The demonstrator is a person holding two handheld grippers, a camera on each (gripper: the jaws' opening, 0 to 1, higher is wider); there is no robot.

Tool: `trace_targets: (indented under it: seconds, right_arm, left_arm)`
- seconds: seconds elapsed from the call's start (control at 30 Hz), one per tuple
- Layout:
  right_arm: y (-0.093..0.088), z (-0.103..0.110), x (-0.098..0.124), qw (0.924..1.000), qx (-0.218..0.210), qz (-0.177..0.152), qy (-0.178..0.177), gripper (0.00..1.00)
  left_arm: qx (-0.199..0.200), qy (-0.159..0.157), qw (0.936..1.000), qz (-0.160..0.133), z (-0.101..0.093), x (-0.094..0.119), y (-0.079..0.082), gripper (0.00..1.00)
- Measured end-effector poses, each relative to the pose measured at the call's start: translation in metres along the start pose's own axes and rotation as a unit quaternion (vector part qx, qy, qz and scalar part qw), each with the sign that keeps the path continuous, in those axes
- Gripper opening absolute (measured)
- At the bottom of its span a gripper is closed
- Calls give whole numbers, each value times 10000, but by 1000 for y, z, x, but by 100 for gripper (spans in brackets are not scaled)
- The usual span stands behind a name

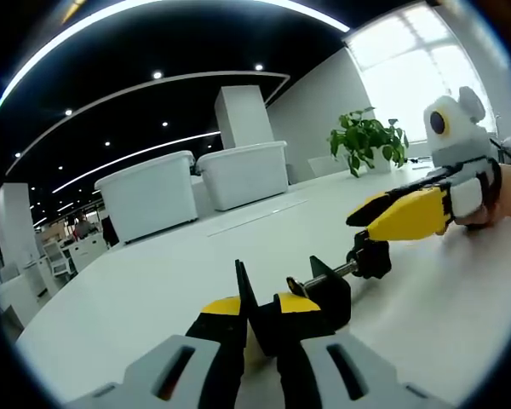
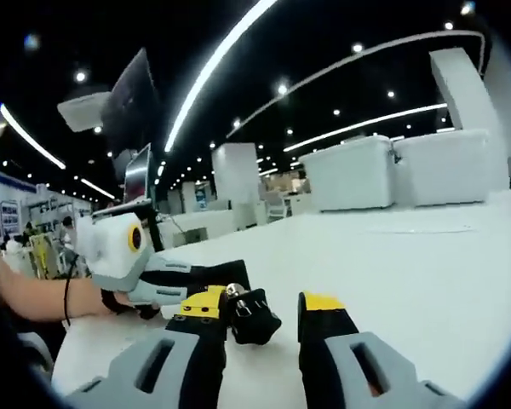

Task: Clamp the fixed fixture on the desktop, loosen the retaining clip, secure it to the edge of the desk, and tighten the retaining clip.

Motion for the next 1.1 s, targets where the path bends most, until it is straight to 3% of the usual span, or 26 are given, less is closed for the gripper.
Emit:
trace_targets:
  seconds: [0.03,0.2,0.33,0.5,0.7,0.87,0.97,1.03,1.1]
  right_arm:
    - [-2,2,0,9999,-60,62,110,30]
    - [-6,-1,-3,9998,-62,191,6,28]
    - [-17,0,-6,9985,240,499,-47,27]
    - [-15,-3,-6,9986,244,446,-117,24]
    - [-17,-2,-7,9950,886,431,-137,23]
    - [-17,1,-7,9926,1137,398,-146,23]
    - [-16,2,-8,9863,1598,352,-211,23]
    - [-16,5,-8,9748,2190,313,-282,23]
    - [-17,7,-9,9668,2515,296,-349,23]
  left_arm:
    - [1,0,10000,1,0,0,0,13]
    - [0,-3,10000,-1,0,0,0,13]
    - [-2,-3,10000,-2,0,0,0,13]
    - [-7,0,10000,2,0,0,0,13]
    - [-3,6,10000,7,0,0,0,13]
    - [-5,15,10000,15,1,0,0,13]
    - [-4,15,10000,17,1,1,0,13]
    - [-3,18,10000,21,1,1,0,13]
    - [-4,26,10000,26,1,1,-1,13]
Point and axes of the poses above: the point that each gripper's makers call its tool centre point, and the gripper's own axes: x roughly backward along the fingers, z roughly to its left, y roughly out of its top, the point moved 3 cm from there along x, roughly backward along the fingers, and after that the axes turned 13 degrees about -x, right-handed, at the moved point
